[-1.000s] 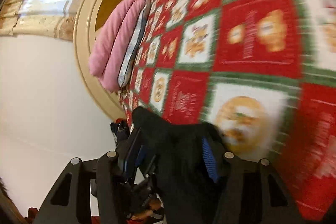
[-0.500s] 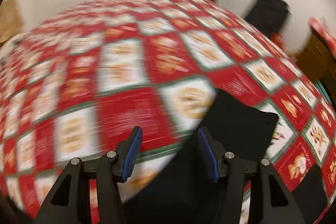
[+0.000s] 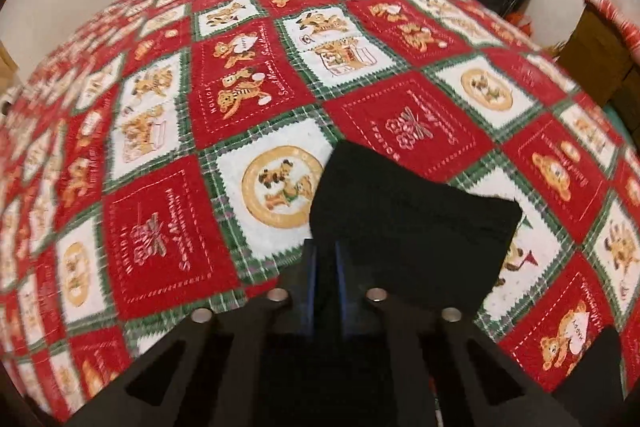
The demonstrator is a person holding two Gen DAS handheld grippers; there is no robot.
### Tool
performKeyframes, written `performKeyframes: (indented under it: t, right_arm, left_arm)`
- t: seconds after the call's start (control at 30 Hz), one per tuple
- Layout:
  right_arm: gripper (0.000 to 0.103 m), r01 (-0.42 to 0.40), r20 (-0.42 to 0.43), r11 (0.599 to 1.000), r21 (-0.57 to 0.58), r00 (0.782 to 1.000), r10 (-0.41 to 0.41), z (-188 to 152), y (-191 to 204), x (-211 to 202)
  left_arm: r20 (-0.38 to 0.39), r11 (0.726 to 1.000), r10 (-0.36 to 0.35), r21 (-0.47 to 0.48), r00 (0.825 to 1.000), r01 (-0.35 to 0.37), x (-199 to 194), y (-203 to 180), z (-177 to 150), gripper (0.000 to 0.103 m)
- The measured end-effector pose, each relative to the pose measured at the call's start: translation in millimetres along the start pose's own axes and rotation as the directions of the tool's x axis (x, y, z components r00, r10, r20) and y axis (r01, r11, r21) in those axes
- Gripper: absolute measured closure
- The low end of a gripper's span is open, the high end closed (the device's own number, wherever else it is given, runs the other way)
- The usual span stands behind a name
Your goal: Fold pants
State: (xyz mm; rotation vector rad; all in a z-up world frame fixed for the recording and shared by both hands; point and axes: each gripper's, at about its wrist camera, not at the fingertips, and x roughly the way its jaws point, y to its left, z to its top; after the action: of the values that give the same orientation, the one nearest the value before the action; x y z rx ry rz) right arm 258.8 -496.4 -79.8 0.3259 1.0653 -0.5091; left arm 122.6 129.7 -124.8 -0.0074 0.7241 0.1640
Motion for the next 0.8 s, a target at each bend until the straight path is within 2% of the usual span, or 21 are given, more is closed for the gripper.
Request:
performKeyframes:
  t: [0.07,0.13,0.23,0.37,0.5,0.6,0.63,0.7,0.77,0.8]
  right_arm:
    - [0.097,-0.107,0.036,0.994,0.036,0.994,0.106,-5.3,-15.6,-18.8]
    - [0.098,-0.213,0.107,0.975,0.065,0.973,0.205,-12.6,-31.3,-45.9]
    - [0.098,-0.352,0.239,0.930,0.103,0.917,0.320,-37.7,-64.8,-99.8]
    - [0.097,-0.503,0.381,0.843,0.192,0.830,0.408,-91.2,-125.7,-150.7]
    - [0.097,-0.500,0.411,0.817,0.289,0.835,0.366,-148.5,-173.6,-153.5]
    - [0.097,-0.520,0.392,0.773,0.363,0.838,0.380,-184.0,-205.1,-135.0]
    - [0.097,-0.540,0.382,0.752,0.377,0.831,0.405,-192.4,-211.9,-126.7]
    - [0.097,-0.601,0.422,0.721,0.345,0.785,0.453,-200.8,-219.5,-125.2]
    - [0.094,-0.606,0.403,0.717,0.345,0.785,0.470,-196.5,-221.1,-128.0]
    - [0.094,-0.612,0.396,0.700,0.367,0.784,0.478,-194.3,-225.2,-129.2]
  left_arm:
    - [0.000,1.000,-0.001,0.000,1.000,0.001,0.2,0.4,0.2,0.031]
    - [-0.001,1.000,0.000,-0.001,1.000,0.000,0.0,0.0,0.0,0.031]
    - [-0.001,1.000,0.003,-0.006,1.000,-0.003,0.1,-0.1,-0.1,0.031]
    - [0.005,1.000,0.009,-0.005,1.000,-0.009,-1.0,-3.1,-0.3,0.031]
    - [0.004,1.000,0.009,0.000,1.000,-0.009,-0.7,-3.0,-0.1,0.030]
    - [0.000,1.000,0.000,-0.001,1.000,0.000,0.3,-0.3,1.2,0.028]
    - [0.000,1.000,-0.002,-0.002,1.000,0.002,0.8,0.4,1.5,0.027]
    - [0.004,1.000,0.004,0.011,1.000,-0.004,1.7,0.0,2.2,0.024]
    - [0.006,1.000,0.022,0.022,1.000,-0.022,2.5,-0.4,2.9,0.019]
    - [0.005,1.000,0.020,0.024,1.000,-0.020,3.0,0.3,3.6,0.018]
